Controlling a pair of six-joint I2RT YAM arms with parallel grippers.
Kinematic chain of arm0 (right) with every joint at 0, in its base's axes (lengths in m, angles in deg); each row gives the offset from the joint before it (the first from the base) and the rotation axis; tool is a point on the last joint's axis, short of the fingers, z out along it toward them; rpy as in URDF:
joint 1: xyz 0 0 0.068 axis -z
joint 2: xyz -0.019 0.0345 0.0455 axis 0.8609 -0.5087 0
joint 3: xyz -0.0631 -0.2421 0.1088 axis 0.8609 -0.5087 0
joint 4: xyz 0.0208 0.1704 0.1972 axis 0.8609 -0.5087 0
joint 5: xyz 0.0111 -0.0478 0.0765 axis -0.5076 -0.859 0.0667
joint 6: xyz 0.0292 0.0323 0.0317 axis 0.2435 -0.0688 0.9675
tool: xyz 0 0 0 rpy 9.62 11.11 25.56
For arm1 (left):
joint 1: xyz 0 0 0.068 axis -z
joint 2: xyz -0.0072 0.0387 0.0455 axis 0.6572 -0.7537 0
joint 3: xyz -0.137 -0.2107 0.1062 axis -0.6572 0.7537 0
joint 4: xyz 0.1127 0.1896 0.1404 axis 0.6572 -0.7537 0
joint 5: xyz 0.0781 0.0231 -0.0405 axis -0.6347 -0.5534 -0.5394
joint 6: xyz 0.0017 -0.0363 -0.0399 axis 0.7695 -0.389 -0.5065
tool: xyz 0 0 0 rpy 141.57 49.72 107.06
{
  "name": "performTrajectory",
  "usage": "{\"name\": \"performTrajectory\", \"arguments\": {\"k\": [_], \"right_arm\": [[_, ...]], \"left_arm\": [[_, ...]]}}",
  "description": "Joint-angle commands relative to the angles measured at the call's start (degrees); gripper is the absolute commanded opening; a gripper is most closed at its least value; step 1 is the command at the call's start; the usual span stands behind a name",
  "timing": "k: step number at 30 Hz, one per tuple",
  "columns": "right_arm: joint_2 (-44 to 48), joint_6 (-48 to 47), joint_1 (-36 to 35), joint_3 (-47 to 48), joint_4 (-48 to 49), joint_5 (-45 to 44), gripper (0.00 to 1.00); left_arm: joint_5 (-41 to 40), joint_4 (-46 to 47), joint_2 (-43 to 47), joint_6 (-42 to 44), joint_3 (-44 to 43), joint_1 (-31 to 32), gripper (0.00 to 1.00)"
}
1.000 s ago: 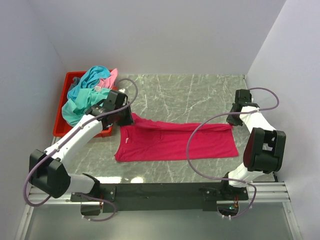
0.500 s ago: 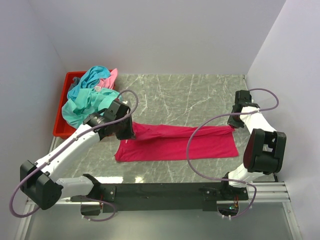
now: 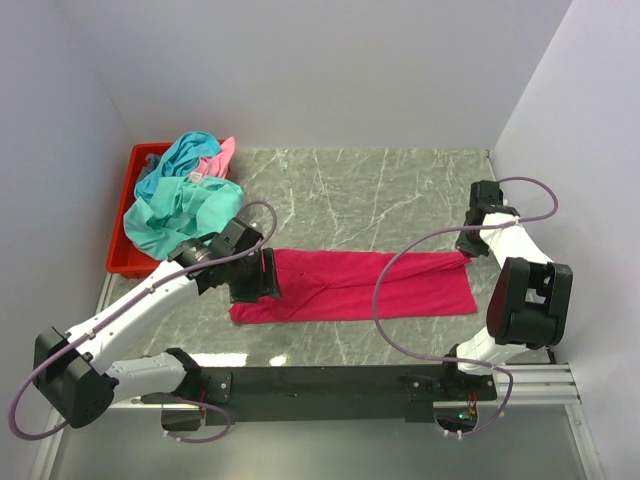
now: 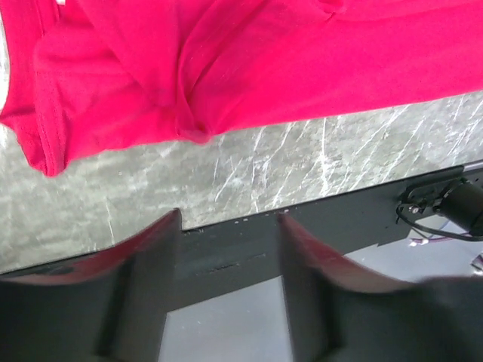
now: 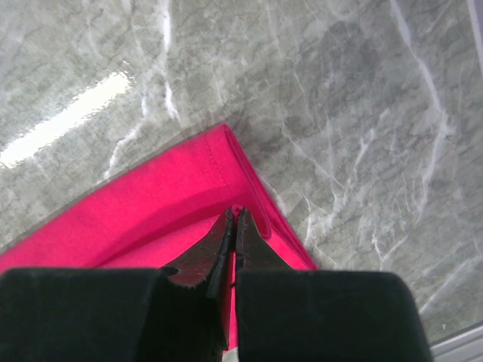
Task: Fold and stack the t-shirts
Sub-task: Fold the tshirt
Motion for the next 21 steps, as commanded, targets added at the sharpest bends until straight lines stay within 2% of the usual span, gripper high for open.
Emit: {"name": "performTrajectory", "arguments": {"k": [1, 3, 4, 7, 13, 21], "right_arm": [[0.5, 0.0, 0.3, -0.7, -0.8, -3.5, 0.03], [0.9, 0.2, 0.4, -1.1, -0.9, -4.3, 0.16], [1.3, 0.5, 0.4, -1.5, -0.9, -4.9, 0.26], [2.0, 1.2, 0.3, -1.6, -0.7, -5.3, 0.36], [4.1, 1.1, 0.4, -1.1, -1.1, -7.2, 0.43], [2.0, 2.0, 0.4, -1.1, -0.5, -4.7, 0.44]], "left_arm": [[0.5, -1.4, 1.6, -0.3, 0.0, 0.3, 0.69], [-0.8, -1.4, 1.6, 0.2, -0.6, 0.3, 0.76], [-3.3, -1.1, 0.8, 0.3, -1.0, 0.2, 0.80], [-5.4, 0.2, -4.6, 0.9, -3.9, -0.8, 0.83], [-11.7, 3.2, -14.0, 2.5, -8.9, -5.2, 0.82], [-11.2, 8.9, -15.3, 4.9, -8.2, -15.8, 0.81]]}}
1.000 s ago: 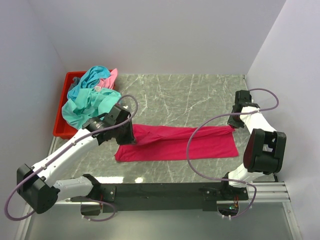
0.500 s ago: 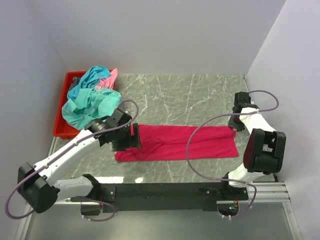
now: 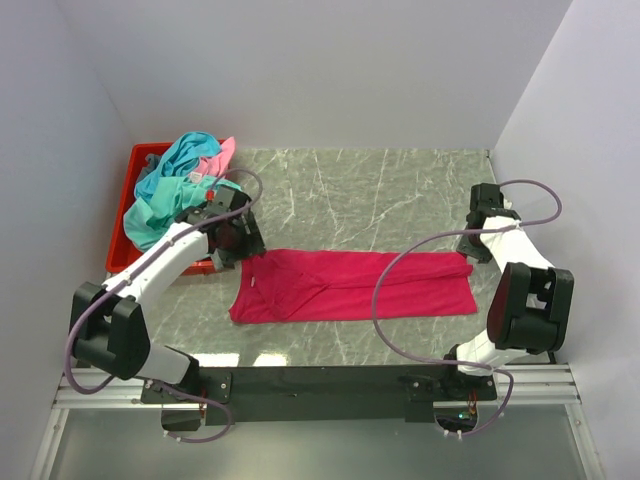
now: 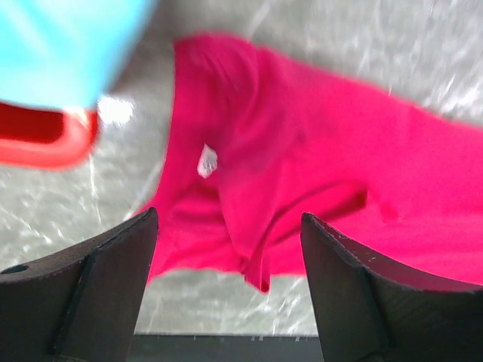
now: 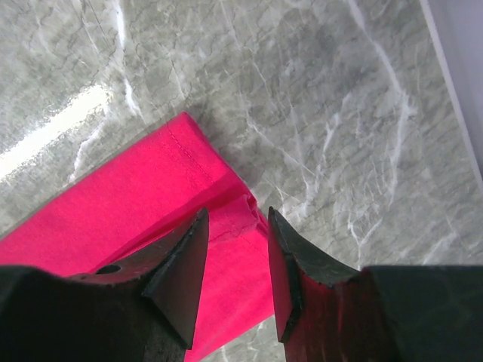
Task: Fold and stack the t-shirts
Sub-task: Fold the tshirt
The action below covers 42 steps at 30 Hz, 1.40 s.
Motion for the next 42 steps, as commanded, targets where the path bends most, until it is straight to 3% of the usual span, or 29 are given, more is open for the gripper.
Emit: {"name": "performTrajectory", "arguments": {"k": [1, 13, 31, 37, 42], "right_arm": [[-0.8, 0.9, 0.4, 0.3, 0.4, 0.4, 0.44], [-3.0, 0.9, -0.1, -2.6, 4.2, 3.8, 0.43], [-1.8, -1.3, -2.2, -1.2, -14.0, 2.6, 0.42], [-3.0, -2.1, -2.2, 6.2, -18.3, 2.1, 0.42], [-2.5, -2.6, -3.1, 18.8, -20.6, 8.6, 0.43]], "left_arm": [[0.1, 5.3, -0.1, 2.2, -1.7, -2.7, 0.81], [3.9, 9.5, -5.8, 4.9, -5.2, -2.7, 0.80], [6.1, 10.6, -4.4, 10.4, -2.6, -6.6, 0.80], [6.1, 10.2, -3.7, 11.4, -2.1, -7.3, 0.80], [5.9, 9.5, -3.1, 11.2, -2.7, -7.7, 0.80]]}}
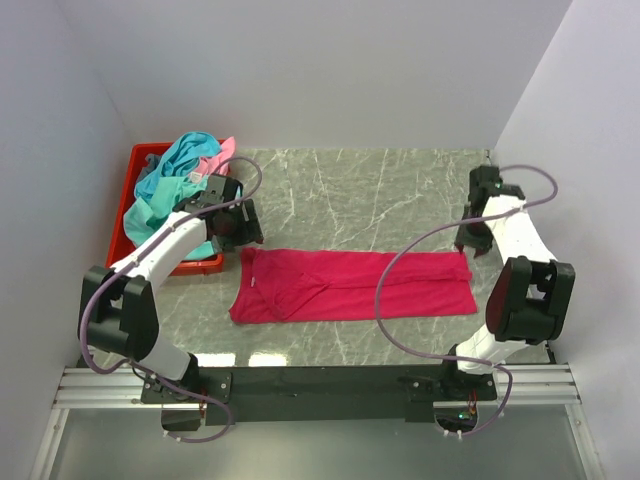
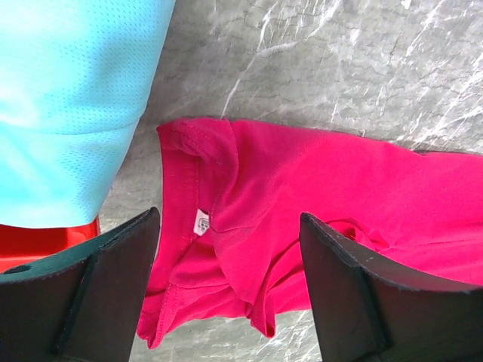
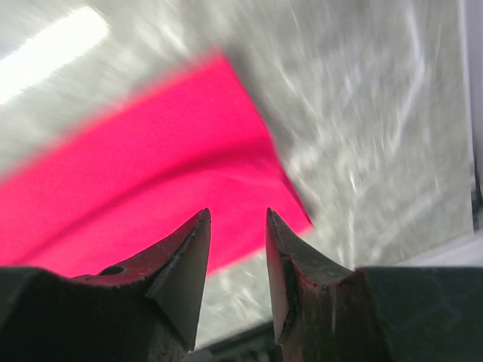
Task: Fold and stack the t-shirts
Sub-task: Fold the tshirt
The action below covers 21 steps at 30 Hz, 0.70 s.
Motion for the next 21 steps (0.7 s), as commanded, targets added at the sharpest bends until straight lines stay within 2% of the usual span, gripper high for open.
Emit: {"name": "performTrajectory", "arguments": {"k": [1, 3, 8, 12, 21], "right_arm": [[0.8, -1.2, -1.3, 9.1, -1.1, 5.5, 0.43], [-2.0, -0.3, -2.4, 11.8, -0.4, 9.0, 0.45], [-8.8, 1.0, -10.1, 12.5, 2.7, 11.6, 0.46], [-11.4, 2.2, -12.5, 7.3, 6.2, 12.4, 0.46], [-9.4, 1.7, -13.4, -4.9, 10.2, 12.4, 0.46]], "left_arm": [[0.7, 0.3, 2.6, 0.9, -0.5, -0.4, 0.80], [1.3, 0.2, 2.3, 0.3, -0.8, -0.4, 0.79], [1.1, -1.1, 1.8, 0.0, -3.0, -0.4, 0.79], [-0.2, -2.0, 2.2, -0.2, -4.4, -0.4, 0.79], [0.9, -0.6, 3.6, -1.3, -1.4, -0.4, 0.79]]}}
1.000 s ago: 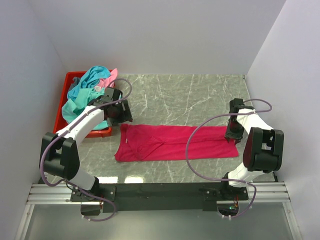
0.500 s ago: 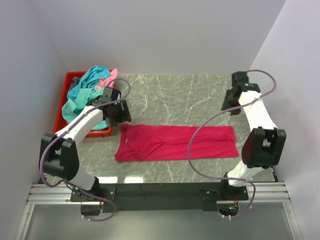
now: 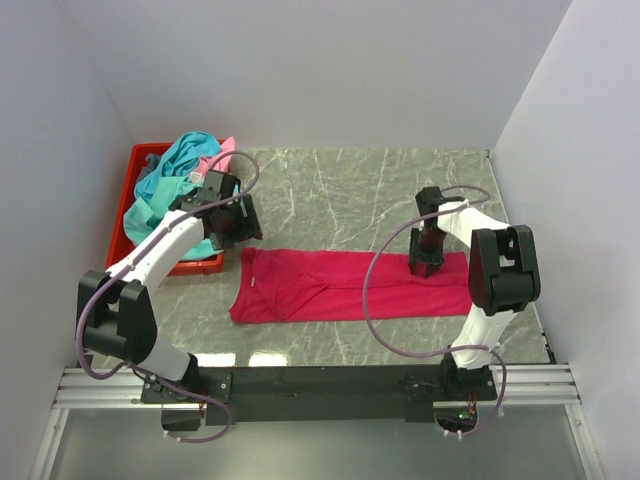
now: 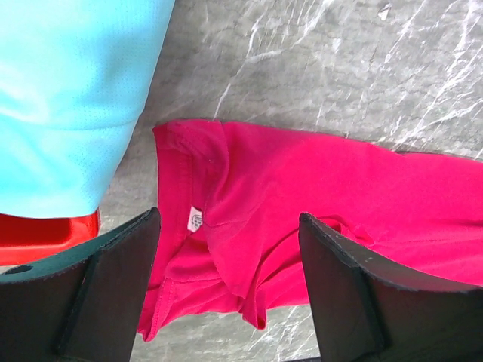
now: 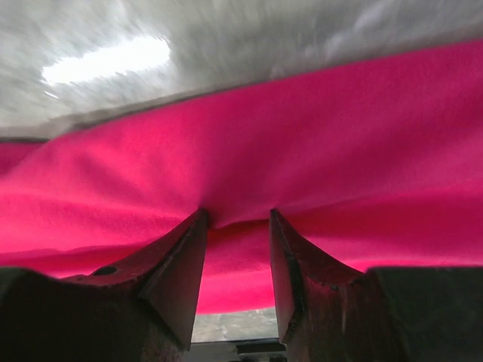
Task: Fold and stack the t-shirts
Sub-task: Fold the tshirt
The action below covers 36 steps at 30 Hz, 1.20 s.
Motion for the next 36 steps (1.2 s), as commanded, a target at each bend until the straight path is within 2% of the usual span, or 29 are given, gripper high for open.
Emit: {"name": "performTrajectory", "arguments": {"k": [1, 9, 16, 20, 26, 36], "right_arm": [[3.3, 0.2, 0.0, -1.9, 2.0, 0.2, 0.45], [5.5, 0.4, -0.5, -5.3, 0.7, -0.8, 0.45], [6.4, 1.0, -0.7, -3.3, 0.0, -1.6, 0.45], [4.5, 1.1, -0.6, -2.3, 0.6, -1.2, 0.45], [2.7, 2.5, -0.7, -1.9, 2.4, -0.5, 0.45], [0.8, 3.4, 0.5, -3.9, 4.5, -1.8, 0.44]], "left_arm": [[0.6, 0.8, 2.4, -0.4, 0.8, -0.3, 0.79], [0.1, 1.6, 2.9, 0.1, 1.9, -0.3, 0.79], [1.9, 3.4, -0.3, 0.1, 2.2, -0.3, 0.79], [3.1, 5.4, -3.2, 0.1, 1.0, -0.3, 0.72], [4.8, 4.9, -9.2, 0.2, -1.9, -0.2, 0.68], [2.9, 4.8, -14.4, -0.2, -4.0, -0.2, 0.57]]}}
